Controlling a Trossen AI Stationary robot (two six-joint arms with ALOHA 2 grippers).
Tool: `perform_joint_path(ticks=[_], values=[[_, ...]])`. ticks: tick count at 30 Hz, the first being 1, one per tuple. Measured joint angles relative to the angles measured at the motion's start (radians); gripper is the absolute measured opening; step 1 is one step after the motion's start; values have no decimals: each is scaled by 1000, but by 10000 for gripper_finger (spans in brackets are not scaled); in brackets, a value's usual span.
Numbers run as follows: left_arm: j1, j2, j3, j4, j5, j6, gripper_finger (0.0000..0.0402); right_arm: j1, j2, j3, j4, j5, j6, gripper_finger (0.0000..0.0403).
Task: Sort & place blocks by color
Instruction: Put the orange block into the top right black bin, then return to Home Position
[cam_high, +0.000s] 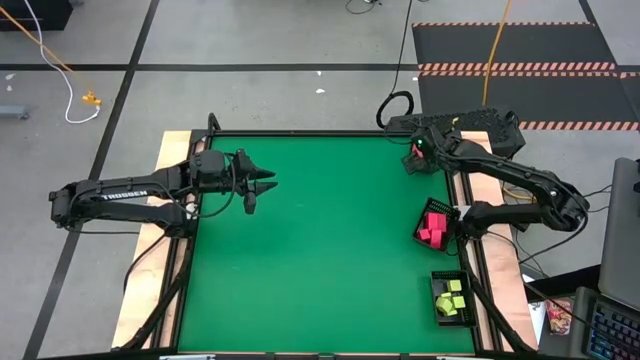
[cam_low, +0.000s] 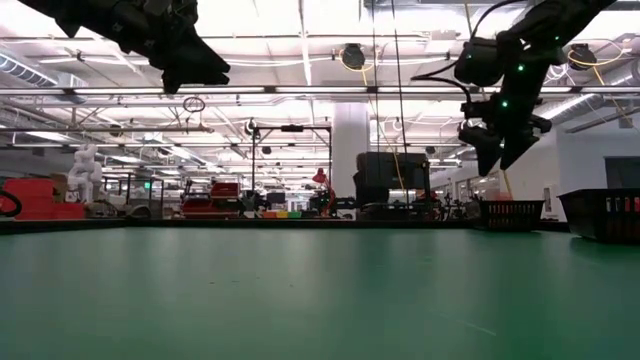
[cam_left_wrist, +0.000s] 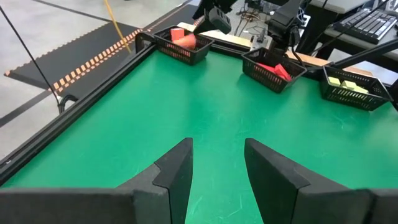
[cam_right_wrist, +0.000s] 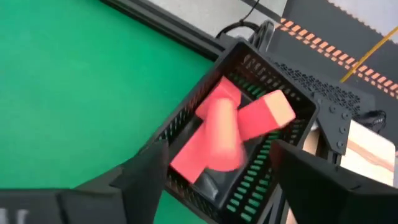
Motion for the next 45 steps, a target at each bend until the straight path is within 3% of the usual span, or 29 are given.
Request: perform_joint_path(ticks=[5,11,14,18,31,37,40,45], values=[[0,0,0,-2,0,-3,147,0,0,0,48,-12,-14,302],[0,0,1,-4,0,-3,147,8,0,-18,202,-259,-8,296],[0,0,1,-3,0,-3,147,30,1,-91,350,-320,19,288],[0,0,1,2,0,-4,147,47,24,-176,485,-318,14,280],[0,0,1,30,-2,5,147,46,63,-188,286,-114,-37,258],[1,0,1,20,-3,4,147,46,40,-188,280,-106,-30,253],[1,0,1,1,-3,0,147,47,25,-188,294,-147,-34,253],[1,0,1,-11,-8,0,147,69,-24,-189,410,-369,-14,253]])
